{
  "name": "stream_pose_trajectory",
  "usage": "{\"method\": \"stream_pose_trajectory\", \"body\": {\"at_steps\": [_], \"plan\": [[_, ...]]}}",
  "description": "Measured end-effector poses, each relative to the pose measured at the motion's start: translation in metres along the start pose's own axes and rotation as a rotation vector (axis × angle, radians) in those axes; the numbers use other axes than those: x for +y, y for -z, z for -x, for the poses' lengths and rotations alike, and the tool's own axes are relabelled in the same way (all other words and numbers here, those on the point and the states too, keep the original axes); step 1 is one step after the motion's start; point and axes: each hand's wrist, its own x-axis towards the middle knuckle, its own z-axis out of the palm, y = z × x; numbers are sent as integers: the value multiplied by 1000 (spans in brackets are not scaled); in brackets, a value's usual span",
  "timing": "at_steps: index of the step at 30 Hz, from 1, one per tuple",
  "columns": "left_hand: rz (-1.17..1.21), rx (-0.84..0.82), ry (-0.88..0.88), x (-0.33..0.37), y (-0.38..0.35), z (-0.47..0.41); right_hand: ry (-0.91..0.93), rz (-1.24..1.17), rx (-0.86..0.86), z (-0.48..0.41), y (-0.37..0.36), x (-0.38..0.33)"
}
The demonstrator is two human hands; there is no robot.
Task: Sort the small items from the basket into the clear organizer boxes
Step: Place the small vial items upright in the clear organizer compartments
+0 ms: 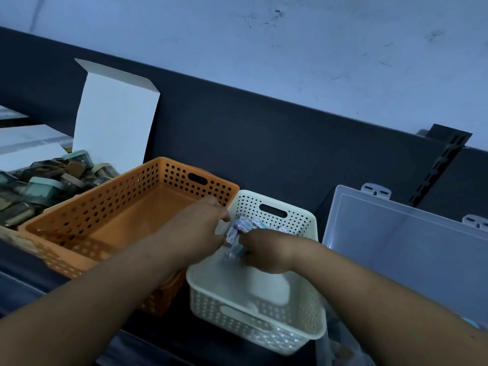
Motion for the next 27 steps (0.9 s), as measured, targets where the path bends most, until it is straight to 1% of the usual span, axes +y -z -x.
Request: {"method": "stream_pose_trajectory", "body": {"at_steps": [2,4,6,8,10,13,15,19,21,23,24,27], "plan": [[-53,5,-26,5,3,2,-12,-227,48,16,10,6],[-26,3,-76,17,6,4,-4,-488,135,34,18,13],[176,-17,-94,36,10,6,22,-659,194,54,22,19],[407,-8,-72,54,12,6,39,-739,223,73,23,22],[554,3,-70,72,10,3,26,-834,275,94,20,29],[730,17,-49,96,5,-2,-60,-1092,434,127,16,47],[806,11,-54,117,0,-5,-147,-1203,533,155,13,64],[898,-51,-59,154,-11,-11,-360,-1277,608,199,-5,98],[895,-116,-58,171,-21,-15,-454,-1277,616,215,-17,110],[852,-159,-76,184,-31,-19,-491,-1298,630,228,-25,118],[812,-166,-97,192,-36,-20,-495,-1272,636,234,-30,122],[618,-152,-178,211,-50,-24,-465,-1028,636,245,-42,132]]}}
